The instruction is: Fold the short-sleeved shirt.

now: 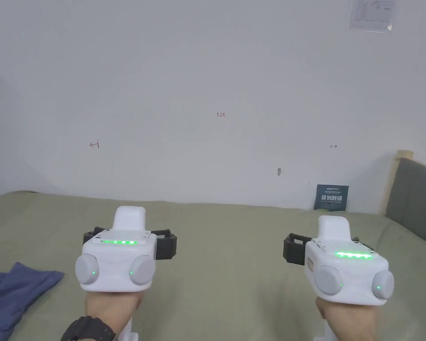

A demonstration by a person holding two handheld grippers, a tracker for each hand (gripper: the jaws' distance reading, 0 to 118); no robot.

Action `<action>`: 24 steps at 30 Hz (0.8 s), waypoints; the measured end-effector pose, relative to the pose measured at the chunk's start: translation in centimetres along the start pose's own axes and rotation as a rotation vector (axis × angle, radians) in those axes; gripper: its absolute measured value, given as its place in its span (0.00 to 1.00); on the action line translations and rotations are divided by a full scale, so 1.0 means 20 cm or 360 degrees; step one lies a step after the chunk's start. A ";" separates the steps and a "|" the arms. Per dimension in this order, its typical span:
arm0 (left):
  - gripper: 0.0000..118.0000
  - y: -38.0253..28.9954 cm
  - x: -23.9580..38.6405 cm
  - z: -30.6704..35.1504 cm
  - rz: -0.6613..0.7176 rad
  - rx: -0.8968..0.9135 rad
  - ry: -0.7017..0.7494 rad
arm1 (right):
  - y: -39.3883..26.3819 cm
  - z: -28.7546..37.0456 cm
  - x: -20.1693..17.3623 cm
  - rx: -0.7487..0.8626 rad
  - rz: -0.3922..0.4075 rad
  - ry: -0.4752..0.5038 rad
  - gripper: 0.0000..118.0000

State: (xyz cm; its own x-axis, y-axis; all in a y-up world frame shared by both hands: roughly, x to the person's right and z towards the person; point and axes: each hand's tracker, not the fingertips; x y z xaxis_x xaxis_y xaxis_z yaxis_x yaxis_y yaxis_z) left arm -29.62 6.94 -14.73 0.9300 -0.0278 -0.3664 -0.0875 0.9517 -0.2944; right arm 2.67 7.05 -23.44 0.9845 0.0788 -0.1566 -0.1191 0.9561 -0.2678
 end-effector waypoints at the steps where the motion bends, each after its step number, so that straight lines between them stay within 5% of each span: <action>1: 1.00 0.00 0.00 0.00 -0.0008 -0.0001 0.0005 | 0.00 0.00 0.00 0.0001 0.0002 0.0001 0.94; 10: 0.99 0.02 -0.01 0.01 0.0030 0.0033 0.0031 | 0.02 0.02 -0.01 0.0006 0.0056 0.0036 0.93; 12: 0.95 0.02 -0.01 0.02 0.0027 0.0051 0.0024 | 0.01 0.03 -0.01 0.0034 0.0070 0.0025 0.86; 13: 0.84 0.01 -0.01 0.03 0.0006 0.0083 0.0001 | 0.01 0.04 -0.01 0.0054 0.0068 0.0034 0.51; 14: 0.54 0.01 -0.01 0.04 -0.0024 0.0111 -0.0016 | 0.00 0.08 -0.01 0.0082 0.0059 0.0044 0.04; 15: 0.08 0.01 -0.01 0.06 -0.0051 0.0144 -0.0066 | 0.01 0.09 0.00 0.0075 0.0052 0.0052 0.00; 16: 0.00 0.01 0.00 0.06 -0.0068 0.0137 -0.0079 | 0.02 0.07 0.00 -0.0019 0.0052 0.0052 0.00; 19: 0.00 0.09 0.02 0.03 0.0093 -0.0006 -0.0139 | 0.01 0.03 0.02 -0.0165 -0.0086 0.0327 0.00; 21: 0.00 0.08 0.01 0.01 0.0197 -0.0040 -0.0156 | 0.00 0.06 -0.01 -0.0086 -0.0011 0.0181 0.00; 24: 0.00 0.06 -0.01 -0.01 0.0164 -0.0018 -0.0280 | -0.02 0.04 0.01 -0.0121 -0.0023 0.0228 0.00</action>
State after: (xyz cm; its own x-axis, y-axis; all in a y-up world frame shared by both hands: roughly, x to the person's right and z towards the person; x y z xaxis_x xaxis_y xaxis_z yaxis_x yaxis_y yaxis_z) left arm -29.99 8.04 -15.28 0.9638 0.1246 -0.2358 -0.1889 0.9432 -0.2735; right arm 2.92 6.95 -22.60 0.9583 0.0190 -0.2850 -0.1199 0.9323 -0.3412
